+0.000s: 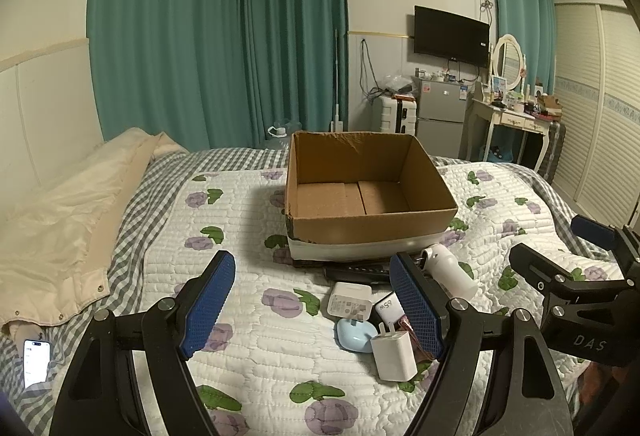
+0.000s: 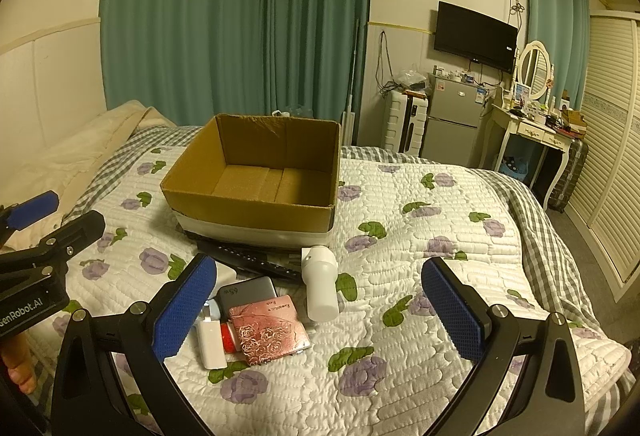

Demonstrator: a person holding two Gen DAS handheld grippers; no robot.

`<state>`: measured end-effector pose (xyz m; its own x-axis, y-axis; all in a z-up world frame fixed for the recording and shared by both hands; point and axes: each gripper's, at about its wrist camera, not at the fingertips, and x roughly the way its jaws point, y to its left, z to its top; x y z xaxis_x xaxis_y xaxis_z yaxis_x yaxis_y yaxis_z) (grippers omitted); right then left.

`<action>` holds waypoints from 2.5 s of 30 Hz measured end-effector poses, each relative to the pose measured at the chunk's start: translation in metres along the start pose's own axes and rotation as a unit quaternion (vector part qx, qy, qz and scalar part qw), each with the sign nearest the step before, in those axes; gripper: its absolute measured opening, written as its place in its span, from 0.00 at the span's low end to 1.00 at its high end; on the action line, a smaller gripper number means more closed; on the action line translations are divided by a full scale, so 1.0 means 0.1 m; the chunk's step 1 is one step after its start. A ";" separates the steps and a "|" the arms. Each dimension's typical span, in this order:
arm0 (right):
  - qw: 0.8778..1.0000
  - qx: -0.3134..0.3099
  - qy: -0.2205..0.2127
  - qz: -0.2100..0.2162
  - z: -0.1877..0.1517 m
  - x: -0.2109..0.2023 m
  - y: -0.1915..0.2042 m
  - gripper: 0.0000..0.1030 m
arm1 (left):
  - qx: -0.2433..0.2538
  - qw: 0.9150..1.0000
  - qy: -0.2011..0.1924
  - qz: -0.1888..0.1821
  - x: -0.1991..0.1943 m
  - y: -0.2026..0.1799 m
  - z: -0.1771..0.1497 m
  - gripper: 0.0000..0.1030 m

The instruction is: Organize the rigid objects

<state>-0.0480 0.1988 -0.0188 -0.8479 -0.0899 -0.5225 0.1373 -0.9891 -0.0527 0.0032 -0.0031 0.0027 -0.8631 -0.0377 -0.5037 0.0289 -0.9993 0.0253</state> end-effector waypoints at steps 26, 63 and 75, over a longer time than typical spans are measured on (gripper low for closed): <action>0.998 0.007 0.063 -0.026 -0.27 0.05 -0.25 1.00 | 0.062 0.988 0.139 -0.024 0.79 -0.65 -0.79 0.77; 0.972 -0.140 0.189 0.009 -0.81 0.95 0.60 0.79 | 0.025 0.990 0.130 -0.050 0.71 -0.12 -0.54 0.23; 0.976 -0.149 0.157 -0.021 -0.68 0.93 0.60 0.25 | 0.022 0.990 0.130 -0.051 0.72 -0.09 -0.55 0.23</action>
<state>-0.0840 0.1391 -0.1281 -0.6636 0.0358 -0.7472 0.2888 -0.9091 -0.3001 -0.0315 0.0023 -0.0815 -0.7016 0.0579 -0.7102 -0.0787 -0.9969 -0.0034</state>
